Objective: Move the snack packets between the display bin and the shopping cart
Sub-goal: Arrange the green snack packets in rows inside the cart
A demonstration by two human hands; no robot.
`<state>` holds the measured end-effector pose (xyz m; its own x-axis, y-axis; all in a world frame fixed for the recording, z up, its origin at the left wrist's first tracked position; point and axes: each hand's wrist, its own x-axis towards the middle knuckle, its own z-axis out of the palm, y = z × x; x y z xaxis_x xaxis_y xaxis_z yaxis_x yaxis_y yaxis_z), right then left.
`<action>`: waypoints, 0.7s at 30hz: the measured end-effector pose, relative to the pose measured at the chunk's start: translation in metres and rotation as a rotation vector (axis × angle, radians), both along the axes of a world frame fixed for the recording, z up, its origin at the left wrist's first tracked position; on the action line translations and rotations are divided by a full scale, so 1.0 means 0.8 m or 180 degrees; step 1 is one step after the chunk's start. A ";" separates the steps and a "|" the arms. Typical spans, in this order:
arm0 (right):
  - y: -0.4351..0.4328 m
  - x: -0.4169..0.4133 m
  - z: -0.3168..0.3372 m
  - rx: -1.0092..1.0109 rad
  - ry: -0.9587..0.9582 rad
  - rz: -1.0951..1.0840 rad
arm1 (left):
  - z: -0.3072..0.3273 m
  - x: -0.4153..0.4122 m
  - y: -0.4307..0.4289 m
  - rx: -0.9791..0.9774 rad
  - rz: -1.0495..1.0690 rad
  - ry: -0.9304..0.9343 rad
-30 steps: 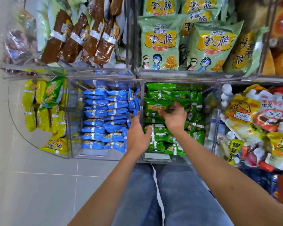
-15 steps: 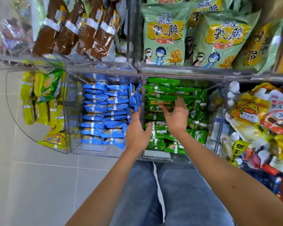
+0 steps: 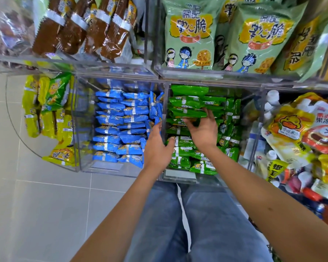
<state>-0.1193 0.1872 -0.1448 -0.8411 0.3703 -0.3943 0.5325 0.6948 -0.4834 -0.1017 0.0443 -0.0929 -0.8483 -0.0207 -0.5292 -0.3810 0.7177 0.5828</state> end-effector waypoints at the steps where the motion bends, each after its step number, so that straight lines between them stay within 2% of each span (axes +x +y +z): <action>1: 0.001 0.000 -0.001 -0.0023 -0.0015 0.0007 | 0.000 0.000 0.000 -0.0006 0.0000 0.0002; 8: 0.006 0.007 -0.001 -0.0334 0.0253 -0.0328 | 0.000 0.000 0.002 -0.0002 0.0056 0.0051; 12: 0.000 0.004 0.007 -0.0234 0.0473 -0.0076 | 0.000 -0.001 0.003 -0.0036 0.0068 0.0041; 21: -0.023 -0.003 0.004 0.0246 -0.0020 0.0140 | -0.002 0.001 0.006 -0.0045 0.0155 0.0078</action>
<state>-0.1221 0.1691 -0.1412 -0.8548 0.3626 -0.3712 0.5034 0.7528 -0.4242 -0.1012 0.0494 -0.0945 -0.8588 -0.0695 -0.5077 -0.4014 0.7070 0.5823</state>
